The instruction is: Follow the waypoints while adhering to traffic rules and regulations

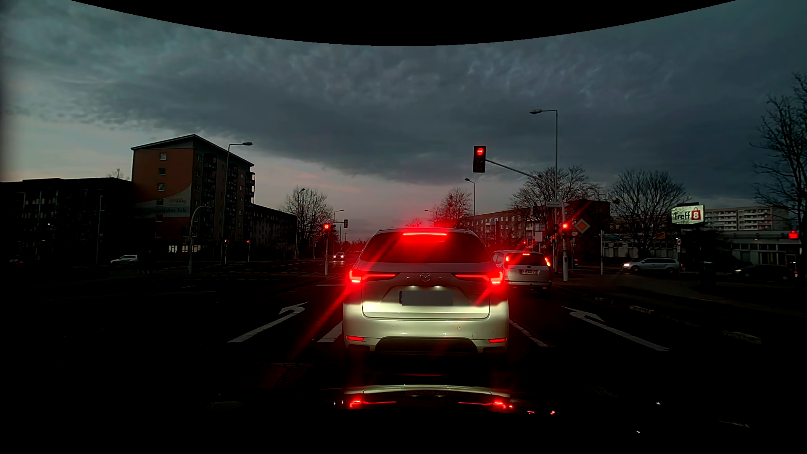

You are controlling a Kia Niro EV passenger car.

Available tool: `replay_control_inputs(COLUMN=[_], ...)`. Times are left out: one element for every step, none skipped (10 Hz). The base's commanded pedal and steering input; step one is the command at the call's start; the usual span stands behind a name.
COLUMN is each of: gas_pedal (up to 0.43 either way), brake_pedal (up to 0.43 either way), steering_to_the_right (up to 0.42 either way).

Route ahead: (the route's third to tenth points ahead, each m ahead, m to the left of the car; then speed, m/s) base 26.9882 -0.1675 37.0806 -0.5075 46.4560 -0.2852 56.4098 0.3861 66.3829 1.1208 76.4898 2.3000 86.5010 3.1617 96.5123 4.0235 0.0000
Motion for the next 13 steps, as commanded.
replay_control_inputs(gas_pedal=[0.0,0.0,0.0,0.0,0.0,0.0,0.0,0.0,0.0,0.0,0.0,0.0,0.0], brake_pedal=[0.348,0.341,0.348,0.348,0.341,0.341,0.341,0.341,0.341,0.341,0.341,0.341,0.348], steering_to_the_right=[-0.007,-0.007,-0.007,-0.007,-0.007,-0.007,-0.008,-0.008,-0.009,-0.01,-0.01,-0.01,-0.01])
